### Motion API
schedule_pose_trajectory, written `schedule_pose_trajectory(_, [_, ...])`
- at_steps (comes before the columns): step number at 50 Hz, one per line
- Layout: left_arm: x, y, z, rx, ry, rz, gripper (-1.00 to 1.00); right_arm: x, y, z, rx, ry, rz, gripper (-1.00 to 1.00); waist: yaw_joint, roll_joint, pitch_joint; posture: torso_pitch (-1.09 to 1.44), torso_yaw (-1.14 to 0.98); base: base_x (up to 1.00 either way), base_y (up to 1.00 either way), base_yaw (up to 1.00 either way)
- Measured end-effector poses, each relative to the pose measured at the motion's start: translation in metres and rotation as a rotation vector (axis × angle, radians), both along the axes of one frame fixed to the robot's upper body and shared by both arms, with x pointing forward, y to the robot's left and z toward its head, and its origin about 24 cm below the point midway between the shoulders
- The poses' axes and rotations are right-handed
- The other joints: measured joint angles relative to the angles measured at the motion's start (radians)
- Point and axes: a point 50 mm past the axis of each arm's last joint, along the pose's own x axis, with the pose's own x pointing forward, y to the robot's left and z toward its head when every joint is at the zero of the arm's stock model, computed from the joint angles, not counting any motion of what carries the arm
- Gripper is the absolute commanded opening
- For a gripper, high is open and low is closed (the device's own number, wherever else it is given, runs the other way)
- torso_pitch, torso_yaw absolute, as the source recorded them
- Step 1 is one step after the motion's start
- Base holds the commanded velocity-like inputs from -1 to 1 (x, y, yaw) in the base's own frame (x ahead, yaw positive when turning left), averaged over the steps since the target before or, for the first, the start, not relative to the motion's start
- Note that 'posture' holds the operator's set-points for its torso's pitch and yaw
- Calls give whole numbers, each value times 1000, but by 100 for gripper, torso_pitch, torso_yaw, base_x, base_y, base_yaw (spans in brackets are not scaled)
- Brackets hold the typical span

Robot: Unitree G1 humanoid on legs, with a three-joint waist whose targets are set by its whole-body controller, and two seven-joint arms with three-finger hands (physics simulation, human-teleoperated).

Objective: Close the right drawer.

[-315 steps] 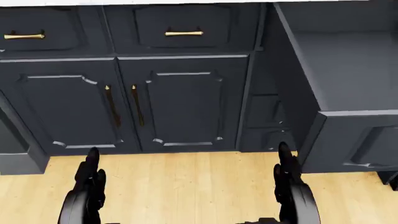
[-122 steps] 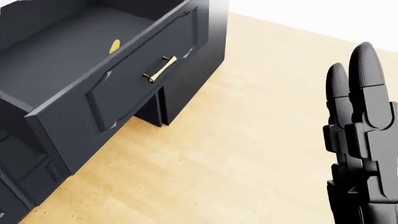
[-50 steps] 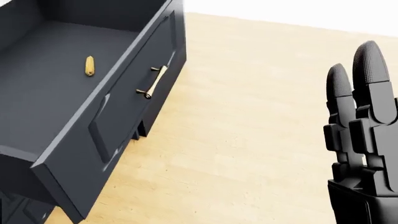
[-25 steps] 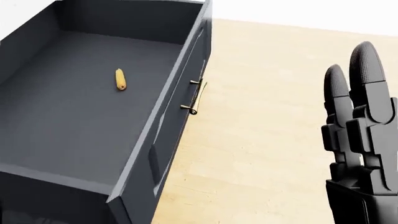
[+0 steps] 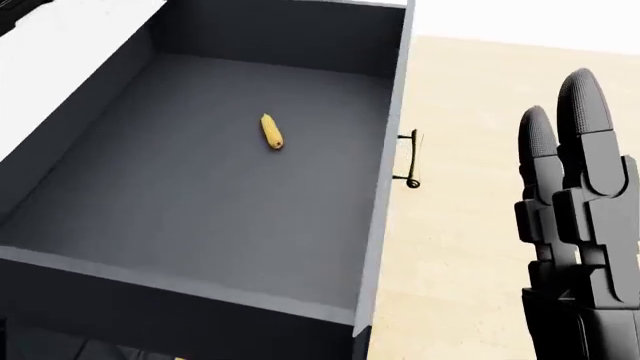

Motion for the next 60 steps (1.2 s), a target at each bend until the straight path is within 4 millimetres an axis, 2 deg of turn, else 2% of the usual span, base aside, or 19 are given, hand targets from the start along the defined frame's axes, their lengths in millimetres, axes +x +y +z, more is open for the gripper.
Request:
schedule_pose_trajectory(6, [-1, 0, 1, 0, -8, 2, 100, -1, 1, 2, 1, -13, 4, 100, -2, -46, 3, 0, 0, 0, 48, 0])
schedule_pose_trajectory(7, [-1, -1, 1, -2, -12, -2, 100, -1, 0, 2, -2, -14, 0, 100, -8, -48, 2, 0, 0, 0, 48, 0])
schedule_pose_trajectory(8, [0, -2, 0, -5, -5, -8, 100, 0, -1, 0, -5, -7, -7, 100, -17, -32, 6, 0, 0, 0, 48, 0])
schedule_pose_trajectory(9, [1, -2, -2, -4, 9, -12, 100, 1, -2, -2, -5, 9, -13, 100, -20, -32, 6, 0, 0, 0, 48, 0])
schedule_pose_trajectory(12, [2, -2, -4, 1, 23, -11, 100, 2, -3, -6, -3, 33, -17, 100, -17, -45, -16, 0, 0, 0, 48, 0])
schedule_pose_trajectory(14, [0, -2, 0, 1, 1, -10, 100, 0, -2, -2, -3, 9, -13, 100, -16, -25, -12, 0, 0, 0, 47, 0])
schedule_pose_trajectory(17, [-2, -3, 3, 1, -21, -15, 100, -2, -2, 2, -2, -17, -14, 100, -20, 28, 2, 0, 0, 0, 48, 0])
schedule_pose_trajectory(19, [-3, -2, 3, 5, -23, -11, 100, -2, -1, 2, 3, -19, -9, 100, -11, 70, -11, 0, 0, 0, 38, 0])
schedule_pose_trajectory(22, [1, 0, -4, 7, 17, 2, 100, 2, 1, -5, 7, 31, 2, 100, 4, 71, -6, 0, 0, 0, 0, 0])
schedule_pose_trajectory(27, [0, -1, -1, 5, 2, 0, 100, 0, -1, 1, 6, -3, -11, 100, 0, 26, -21, 0, 0, 0, 0, 0])
schedule_pose_trajectory(29, [0, -1, -1, 4, -1, 2, 100, -2, 0, 3, 7, -22, -6, 100, 5, 15, -24, 0, 0, 0, 0, 0])
schedule_pose_trajectory(39, [0, -1, -2, 5, 7, 0, 100, 1, -2, -1, 7, 7, -13, 100, 30, -3, -22, 0, 0, 0, 0, 0])
schedule_pose_trajectory(43, [0, -1, -1, 5, 3, -1, 100, 0, -2, 0, 11, -3, -14, 100, 37, -18, -16, 0, 0, 0, 0, 0])
schedule_pose_trajectory(45, [0, -1, -1, 5, 0, 0, 100, 0, -3, 1, 13, -11, -17, 100, 42, -35, -14, 0, 0, 0, 0, 0])
schedule_pose_trajectory(47, [-1, -1, 0, 5, -6, -1, 100, -1, -3, 2, 13, -20, -20, 100, 46, -65, -19, 0, 0, 0, 0, 0])
schedule_pose_trajectory(50, [1, -3, -4, 2, 16, -11, 100, 0, -5, -1, 11, -5, -29, 100, 34, -32, -19, 0, 0, 0, 0, 0])
schedule_pose_trajectory(55, [0, -3, -2, 5, 5, -14, 100, 1, -6, 1, 16, -12, -42, 100, 14, 3, -29, 0, 0, 0, 0, 0])
schedule_pose_trajectory(60, [0, -3, -1, 5, 0, -13, 100, 4, -12, 3, 28, -6, -78, 100, 6, 5, -34, 0, 0, 0, 0, 0])
